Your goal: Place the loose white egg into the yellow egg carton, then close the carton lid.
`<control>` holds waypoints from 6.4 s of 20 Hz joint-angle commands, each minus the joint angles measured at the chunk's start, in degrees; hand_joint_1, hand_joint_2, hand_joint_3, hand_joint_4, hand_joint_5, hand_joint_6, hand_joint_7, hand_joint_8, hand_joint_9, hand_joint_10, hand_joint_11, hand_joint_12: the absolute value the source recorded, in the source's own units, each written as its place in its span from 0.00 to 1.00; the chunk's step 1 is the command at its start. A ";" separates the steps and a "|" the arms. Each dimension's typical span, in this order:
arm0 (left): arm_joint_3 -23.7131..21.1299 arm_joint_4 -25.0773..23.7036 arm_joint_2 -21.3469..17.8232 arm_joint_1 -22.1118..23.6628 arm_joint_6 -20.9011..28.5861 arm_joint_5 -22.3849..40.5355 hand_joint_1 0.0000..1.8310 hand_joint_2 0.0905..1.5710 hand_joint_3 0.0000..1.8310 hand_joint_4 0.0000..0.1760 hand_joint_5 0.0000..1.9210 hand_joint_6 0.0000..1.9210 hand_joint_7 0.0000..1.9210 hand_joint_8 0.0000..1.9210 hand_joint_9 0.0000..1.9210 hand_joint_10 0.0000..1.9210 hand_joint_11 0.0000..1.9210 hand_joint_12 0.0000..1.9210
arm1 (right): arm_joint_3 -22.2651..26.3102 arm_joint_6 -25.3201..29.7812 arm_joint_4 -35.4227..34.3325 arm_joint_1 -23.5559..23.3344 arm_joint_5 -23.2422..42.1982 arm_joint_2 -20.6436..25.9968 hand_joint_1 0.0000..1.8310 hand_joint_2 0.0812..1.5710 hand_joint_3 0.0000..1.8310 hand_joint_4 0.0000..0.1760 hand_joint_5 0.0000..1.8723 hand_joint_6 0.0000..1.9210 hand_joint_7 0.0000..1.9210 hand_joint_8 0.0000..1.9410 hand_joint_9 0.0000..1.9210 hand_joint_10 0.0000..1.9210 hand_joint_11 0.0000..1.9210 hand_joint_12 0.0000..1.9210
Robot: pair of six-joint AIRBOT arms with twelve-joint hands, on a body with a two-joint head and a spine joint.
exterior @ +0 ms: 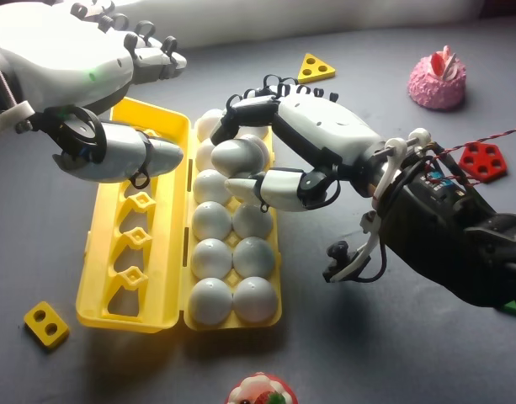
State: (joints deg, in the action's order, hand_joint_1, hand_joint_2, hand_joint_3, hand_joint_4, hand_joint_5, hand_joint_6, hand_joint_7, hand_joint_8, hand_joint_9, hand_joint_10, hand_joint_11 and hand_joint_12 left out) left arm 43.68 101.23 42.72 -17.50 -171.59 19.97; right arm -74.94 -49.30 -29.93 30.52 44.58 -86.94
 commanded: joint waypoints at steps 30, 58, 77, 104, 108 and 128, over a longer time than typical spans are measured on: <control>1.69 15.27 1.58 1.07 -0.20 5.86 0.10 0.78 0.00 0.18 0.08 0.00 0.06 0.00 0.13 0.01 0.00 0.41 | -0.57 1.22 10.89 -1.62 6.70 6.92 0.33 0.65 0.00 0.00 0.07 0.07 0.04 0.00 0.00 0.14 0.00 0.41; 13.25 23.84 7.96 1.25 33.20 22.20 0.10 0.78 0.00 0.02 0.22 0.01 0.31 0.02 0.29 0.05 0.01 0.70 | 22.44 -0.34 25.40 -16.54 -25.08 47.54 0.25 0.75 0.01 0.00 0.15 0.05 0.14 0.00 0.00 0.41 0.00 0.76; 11.74 25.63 9.86 -6.57 59.66 33.55 0.16 0.77 0.00 0.01 0.22 0.01 0.29 0.00 0.29 0.04 0.00 0.71 | 28.15 -6.22 25.88 -17.76 -27.72 49.58 0.27 0.75 0.00 0.00 0.13 0.04 0.13 0.01 0.02 0.35 0.00 0.61; 9.36 30.23 12.30 -6.89 73.43 35.03 0.14 0.78 0.00 0.00 0.24 0.00 0.32 0.00 0.31 0.05 0.02 0.73 | 28.42 -6.21 25.88 -17.75 -25.96 49.60 0.23 0.77 0.00 0.00 0.16 0.02 0.14 0.00 0.03 0.36 0.00 0.72; 9.03 30.82 12.65 -3.38 71.93 36.68 0.13 0.78 0.00 0.00 0.25 0.00 0.31 0.00 0.30 0.05 0.00 0.73 | 28.44 -6.21 25.88 -17.75 -25.82 49.61 0.21 0.77 0.00 0.00 0.14 0.01 0.14 0.00 0.03 0.36 0.00 0.71; -6.04 31.09 15.31 3.44 62.57 36.32 0.16 0.77 0.00 0.00 0.25 0.00 0.30 0.00 0.30 0.06 0.01 0.72 | 28.48 -6.22 25.88 -17.74 -25.67 49.61 0.22 0.77 0.00 0.00 0.16 0.02 0.15 0.00 0.01 0.38 0.00 0.75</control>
State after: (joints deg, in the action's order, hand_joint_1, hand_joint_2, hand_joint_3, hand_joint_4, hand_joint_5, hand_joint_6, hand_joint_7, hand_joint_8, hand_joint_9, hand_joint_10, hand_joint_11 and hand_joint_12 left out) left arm 37.67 135.00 58.02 -14.87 -109.34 58.30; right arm -46.46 -55.55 -3.84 13.69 11.86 -37.85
